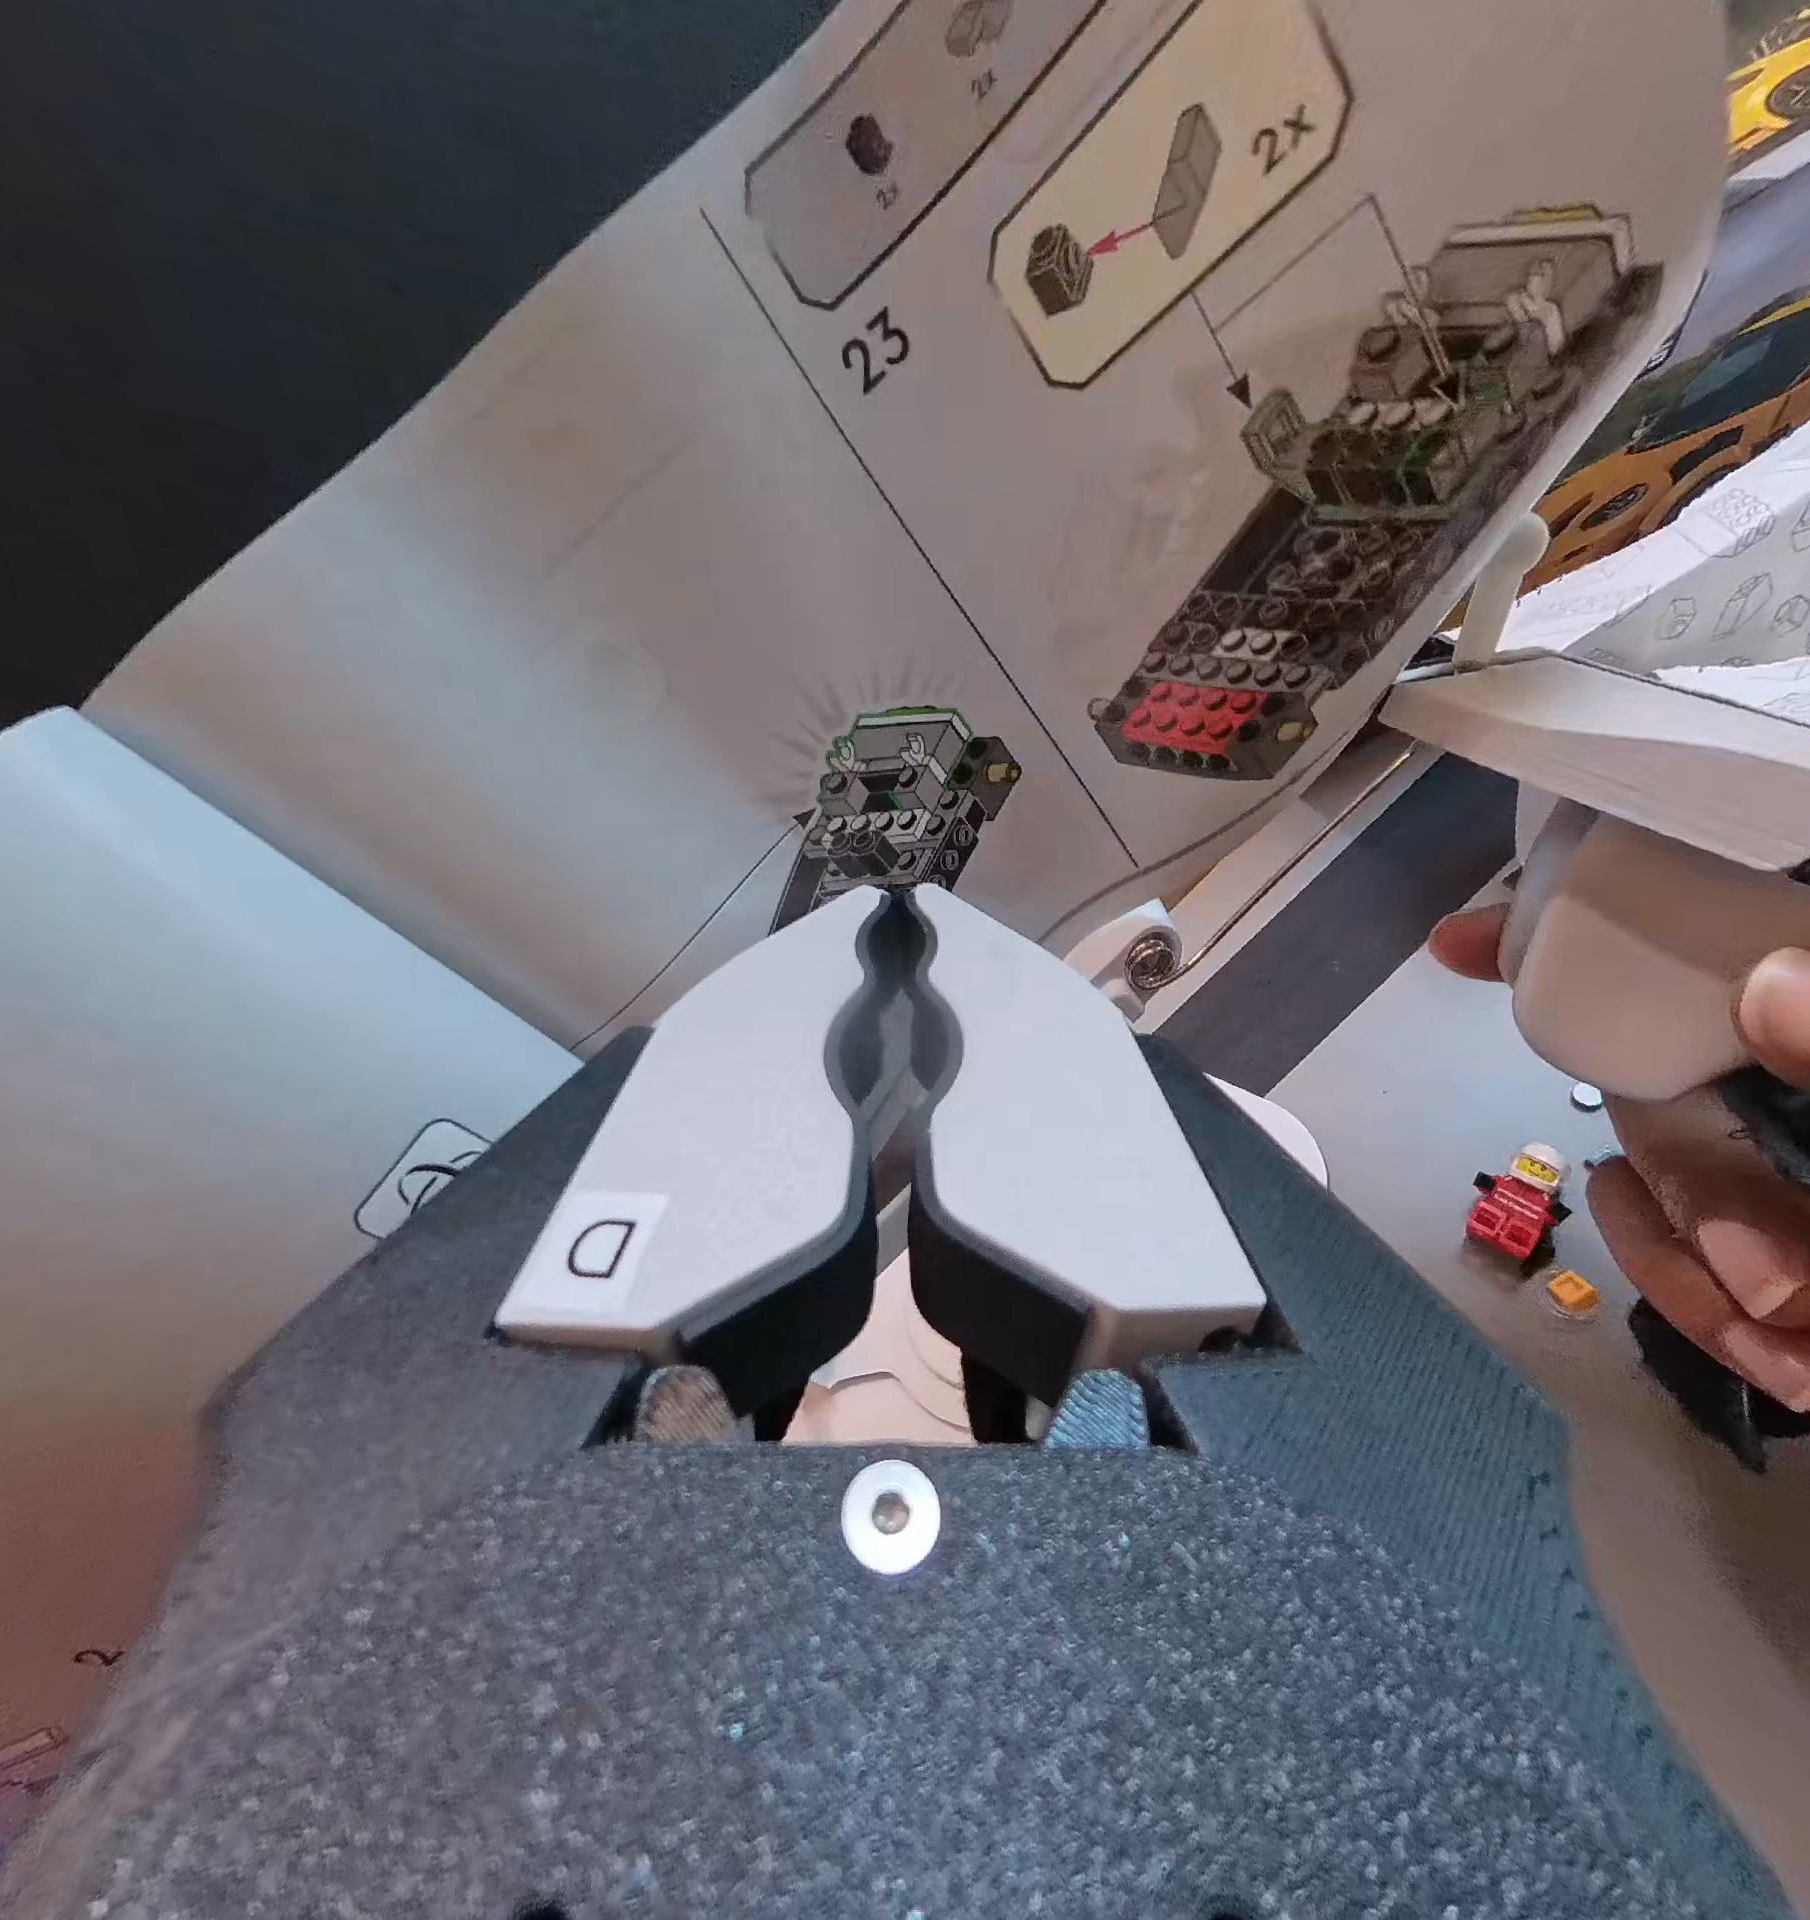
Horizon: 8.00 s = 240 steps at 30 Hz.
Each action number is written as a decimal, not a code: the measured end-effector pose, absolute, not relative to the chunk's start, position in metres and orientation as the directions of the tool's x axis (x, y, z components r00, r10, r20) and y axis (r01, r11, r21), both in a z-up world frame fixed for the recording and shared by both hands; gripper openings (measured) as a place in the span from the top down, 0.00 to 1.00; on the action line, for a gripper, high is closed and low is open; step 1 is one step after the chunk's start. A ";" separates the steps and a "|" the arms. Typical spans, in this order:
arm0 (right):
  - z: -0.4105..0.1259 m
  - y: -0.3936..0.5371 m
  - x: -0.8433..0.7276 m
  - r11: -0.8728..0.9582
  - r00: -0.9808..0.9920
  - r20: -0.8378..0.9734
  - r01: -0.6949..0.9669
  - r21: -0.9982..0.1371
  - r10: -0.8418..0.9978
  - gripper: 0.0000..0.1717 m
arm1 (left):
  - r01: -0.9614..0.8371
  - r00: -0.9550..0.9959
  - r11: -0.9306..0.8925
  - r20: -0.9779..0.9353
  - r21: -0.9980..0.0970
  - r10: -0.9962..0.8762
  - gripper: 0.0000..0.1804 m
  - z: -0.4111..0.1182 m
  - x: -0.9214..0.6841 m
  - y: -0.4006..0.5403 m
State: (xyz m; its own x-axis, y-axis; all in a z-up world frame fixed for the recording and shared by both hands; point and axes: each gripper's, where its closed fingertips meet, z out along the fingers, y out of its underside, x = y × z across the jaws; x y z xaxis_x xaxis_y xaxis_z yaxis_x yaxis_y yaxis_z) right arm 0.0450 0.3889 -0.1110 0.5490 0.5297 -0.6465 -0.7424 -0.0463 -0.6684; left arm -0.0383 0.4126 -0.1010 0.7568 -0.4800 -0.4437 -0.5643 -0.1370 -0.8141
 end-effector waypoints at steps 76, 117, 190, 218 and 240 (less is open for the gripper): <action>-0.084 0.271 0.059 0.067 0.878 0.095 0.072 -0.995 0.468 1.00 | -0.090 0.874 -0.009 -0.075 -0.996 -0.481 1.00 -0.067 -0.132 0.242; -0.280 0.112 -0.041 0.030 -0.133 -0.121 0.786 -0.617 0.984 0.92 | -0.725 0.266 -0.231 0.045 -0.649 -0.963 0.65 -0.300 -0.057 0.090; -0.263 0.063 -0.008 0.030 -0.104 -0.048 0.639 -0.768 0.993 0.98 | -0.670 0.367 -0.323 0.081 -0.668 -0.927 0.67 -0.299 -0.047 0.097; -0.273 0.089 -0.036 -0.012 0.059 0.039 0.682 -0.731 0.998 0.98 | -0.695 0.390 -0.330 0.049 -0.639 -0.919 0.67 -0.300 -0.054 0.100; -0.220 0.130 -0.026 -0.057 0.250 0.065 0.450 -0.891 0.966 0.98 | -0.708 0.395 -0.335 0.045 -0.622 -0.918 0.67 -0.300 -0.058 0.100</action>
State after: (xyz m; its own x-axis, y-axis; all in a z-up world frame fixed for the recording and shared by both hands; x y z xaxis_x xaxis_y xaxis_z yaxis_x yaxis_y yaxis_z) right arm -0.0261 0.1303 -0.2198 0.2499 0.9661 0.0647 0.4503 -0.0568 -0.8910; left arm -0.0576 0.1002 -0.3003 0.3952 -0.9175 0.0445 -0.7080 -0.3351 -0.6217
